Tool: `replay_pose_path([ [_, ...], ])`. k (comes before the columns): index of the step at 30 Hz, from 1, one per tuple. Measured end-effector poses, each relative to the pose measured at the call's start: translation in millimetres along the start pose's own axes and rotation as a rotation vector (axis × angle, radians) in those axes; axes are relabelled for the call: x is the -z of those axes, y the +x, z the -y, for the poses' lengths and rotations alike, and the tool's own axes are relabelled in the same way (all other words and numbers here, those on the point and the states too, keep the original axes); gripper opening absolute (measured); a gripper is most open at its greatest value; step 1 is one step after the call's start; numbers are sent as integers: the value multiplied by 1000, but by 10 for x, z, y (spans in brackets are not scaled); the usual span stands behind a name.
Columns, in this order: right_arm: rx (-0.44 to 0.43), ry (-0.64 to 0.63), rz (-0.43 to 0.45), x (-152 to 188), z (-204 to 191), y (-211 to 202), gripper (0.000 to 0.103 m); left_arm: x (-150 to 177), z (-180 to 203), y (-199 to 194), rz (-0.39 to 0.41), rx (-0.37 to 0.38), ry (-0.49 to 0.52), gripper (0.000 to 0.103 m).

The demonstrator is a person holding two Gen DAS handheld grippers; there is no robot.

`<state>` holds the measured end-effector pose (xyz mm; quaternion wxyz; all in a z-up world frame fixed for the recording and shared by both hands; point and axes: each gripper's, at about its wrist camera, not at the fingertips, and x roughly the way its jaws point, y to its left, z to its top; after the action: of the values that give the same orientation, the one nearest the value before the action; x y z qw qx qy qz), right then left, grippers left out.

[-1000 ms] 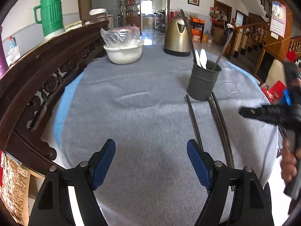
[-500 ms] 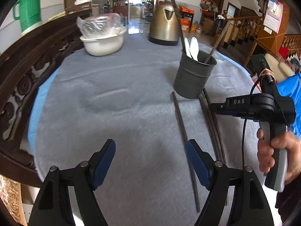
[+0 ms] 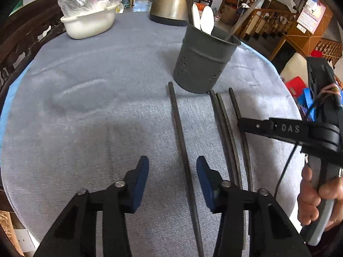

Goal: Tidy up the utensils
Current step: 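Grasp a chopstick with the right tool while the left tool grasps another chopstick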

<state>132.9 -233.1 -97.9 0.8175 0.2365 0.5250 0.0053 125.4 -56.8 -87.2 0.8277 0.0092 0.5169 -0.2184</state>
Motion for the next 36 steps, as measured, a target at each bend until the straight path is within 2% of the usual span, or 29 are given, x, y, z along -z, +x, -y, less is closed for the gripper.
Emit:
replay_pose_path([
  [3, 7, -3, -14, 60, 15, -30, 11, 3, 11, 75, -24, -21, -6, 33],
  [6, 12, -10, -22, 139, 29, -44, 10, 0, 0, 97, -23, 14, -27, 23],
  [9, 6, -11, -27, 192, 25, -46, 10, 11, 8, 76, -22, 16, -18, 9],
  [18, 16, 3, -39, 22, -29, 39, 11, 51, -151, 66, -67, 63, -74, 8],
  [24, 42, 3, -47, -173, -75, 122, 12, -201, -192, 4, -34, 91, -72, 9],
  [27, 53, 20, -37, -282, -65, 166, 12, -337, -152, 95, -65, 80, -36, 16],
  [32, 66, 3, -21, -395, -91, 217, 11, -395, -211, 282, -109, 96, -66, 16],
  [34, 67, 0, -18, -417, -87, 228, 10, -367, -214, 301, -99, 94, -72, 9],
  [36, 73, -16, -14, -415, -105, 233, 8, -355, -213, 275, -92, 100, -76, 8],
])
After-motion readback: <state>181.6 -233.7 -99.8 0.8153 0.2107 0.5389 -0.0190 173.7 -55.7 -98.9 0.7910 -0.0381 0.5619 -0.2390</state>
